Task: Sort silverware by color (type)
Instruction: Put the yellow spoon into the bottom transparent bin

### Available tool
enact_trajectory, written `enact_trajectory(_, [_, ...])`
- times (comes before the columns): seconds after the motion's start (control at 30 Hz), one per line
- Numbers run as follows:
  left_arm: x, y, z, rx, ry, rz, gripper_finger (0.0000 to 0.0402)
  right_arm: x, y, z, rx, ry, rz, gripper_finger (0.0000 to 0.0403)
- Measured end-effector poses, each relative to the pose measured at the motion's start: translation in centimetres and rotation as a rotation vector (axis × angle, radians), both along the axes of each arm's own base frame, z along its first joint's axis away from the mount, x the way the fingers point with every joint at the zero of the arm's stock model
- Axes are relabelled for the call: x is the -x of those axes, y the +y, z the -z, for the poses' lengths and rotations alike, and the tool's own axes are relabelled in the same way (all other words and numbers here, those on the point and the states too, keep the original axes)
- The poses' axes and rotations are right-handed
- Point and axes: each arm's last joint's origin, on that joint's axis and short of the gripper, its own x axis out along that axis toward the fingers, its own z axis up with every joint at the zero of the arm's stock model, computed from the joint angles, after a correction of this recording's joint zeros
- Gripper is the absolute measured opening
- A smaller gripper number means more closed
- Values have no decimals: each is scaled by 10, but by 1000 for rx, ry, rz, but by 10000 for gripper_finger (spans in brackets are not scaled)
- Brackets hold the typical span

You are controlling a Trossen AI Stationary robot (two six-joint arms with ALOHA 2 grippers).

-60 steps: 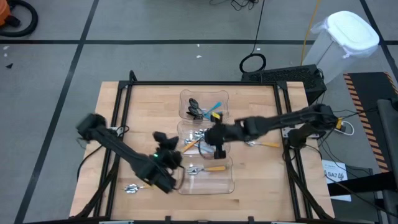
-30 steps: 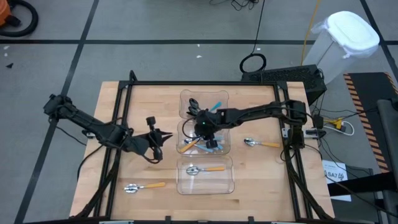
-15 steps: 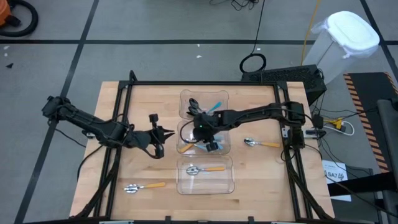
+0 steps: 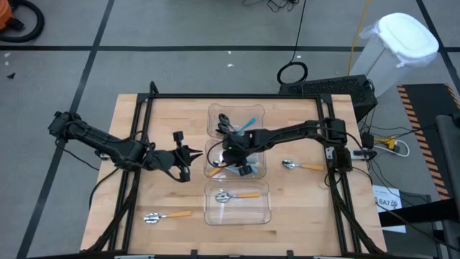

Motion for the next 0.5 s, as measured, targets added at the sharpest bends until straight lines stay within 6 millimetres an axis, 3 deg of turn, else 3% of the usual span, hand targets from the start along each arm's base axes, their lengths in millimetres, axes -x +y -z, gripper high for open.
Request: enact_trajectory(0.5, [-1, 1, 0, 8, -8, -8, 35, -3, -1, 15, 32, 27, -44, 97])
